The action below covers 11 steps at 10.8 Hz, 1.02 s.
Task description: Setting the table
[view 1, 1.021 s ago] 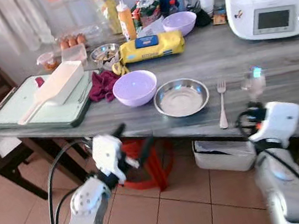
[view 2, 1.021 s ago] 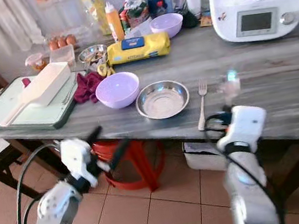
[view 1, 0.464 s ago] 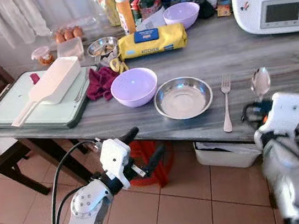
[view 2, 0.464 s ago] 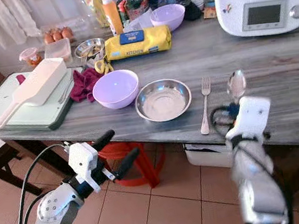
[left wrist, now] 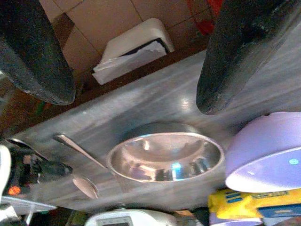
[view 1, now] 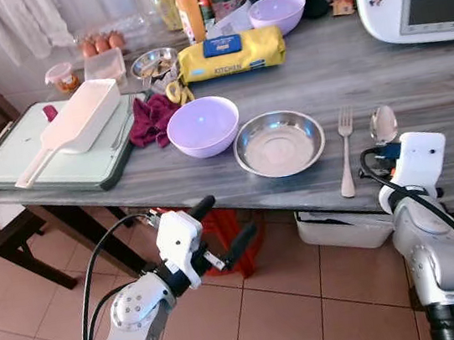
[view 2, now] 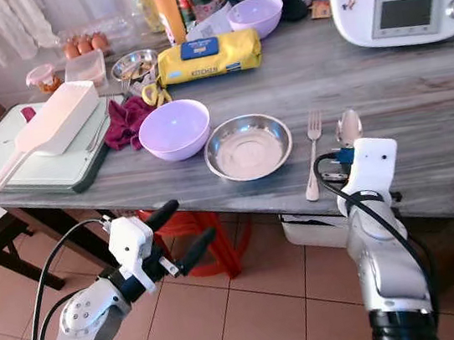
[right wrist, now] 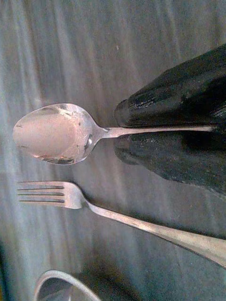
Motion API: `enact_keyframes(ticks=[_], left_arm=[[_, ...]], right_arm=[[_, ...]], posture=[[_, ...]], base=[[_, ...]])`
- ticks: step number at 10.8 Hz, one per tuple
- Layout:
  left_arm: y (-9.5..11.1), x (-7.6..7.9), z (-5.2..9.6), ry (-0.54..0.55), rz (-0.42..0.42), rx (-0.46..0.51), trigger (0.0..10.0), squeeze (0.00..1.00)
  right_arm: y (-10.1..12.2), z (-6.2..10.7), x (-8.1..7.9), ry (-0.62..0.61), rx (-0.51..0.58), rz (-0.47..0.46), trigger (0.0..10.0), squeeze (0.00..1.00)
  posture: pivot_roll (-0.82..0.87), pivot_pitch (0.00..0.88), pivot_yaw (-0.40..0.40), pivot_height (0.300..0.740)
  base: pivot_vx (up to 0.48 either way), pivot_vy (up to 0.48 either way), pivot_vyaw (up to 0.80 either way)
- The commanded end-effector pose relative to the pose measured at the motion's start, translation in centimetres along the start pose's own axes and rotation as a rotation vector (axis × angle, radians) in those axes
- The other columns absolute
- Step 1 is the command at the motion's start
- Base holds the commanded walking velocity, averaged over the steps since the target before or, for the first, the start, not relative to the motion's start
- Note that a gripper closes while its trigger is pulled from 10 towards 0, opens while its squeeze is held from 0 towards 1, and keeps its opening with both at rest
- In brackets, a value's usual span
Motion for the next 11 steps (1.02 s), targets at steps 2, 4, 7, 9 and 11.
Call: enact_keyframes(ticks=[2,4,7,9,11], left_arm=[[0.2,-0.2,0.3,0.018,-0.009,-0.009,10.0,0.0],[0.1,-0.5,0.5,0.012,-0.017,-0.023,10.0,0.0],[0.0,-0.8,0.5,0.016,-0.017,-0.027,10.0,0.0],[-0.1,-1.1,0.4,0.022,-0.022,-0.03,10.0,0.0],[-0.3,-0.9,0.4,0.017,-0.019,-0.032,10.0,0.0]], right_arm=[[-0.3,-0.6,-0.7,0.021,-0.029,-0.041,10.0,0.0],[-0.2,-1.3,-1.1,0.032,-0.035,-0.047,10.0,0.0],[-0.4,-1.6,-1.9,0.048,-0.042,-0.036,10.0,0.0],[-1.1,-1.5,-1.7,0.038,-0.062,-0.015,10.0,0.0],[-1.4,-1.5,-1.2,0.014,-0.073,-0.002,10.0,0.0]], posture=[[-0.11,0.141,0.156,0.74],[-0.1,0.14,0.159,0.74],[-0.1,0.131,0.162,0.74],[-0.1,0.131,0.162,0.74],[-0.1,0.126,0.162,0.74]], base=[[0.0,0.0,0.0],[0.0,0.0,0.0],[0.0,0.0,0.0],[0.0,0.0,0.0],[0.0,0.0,0.0]])
Point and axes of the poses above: a point about 5 cm out from each wrist's last joint towards the gripper, its own z axis pointing back from the gripper into the wrist, its own y axis along the axis of the wrist's last joint, x = y × z, the point moved 2 cm from there along -z, pointing out of the wrist towards the gripper, and after that the axes turned 13 degrees about -z, right-handed, at the moved point
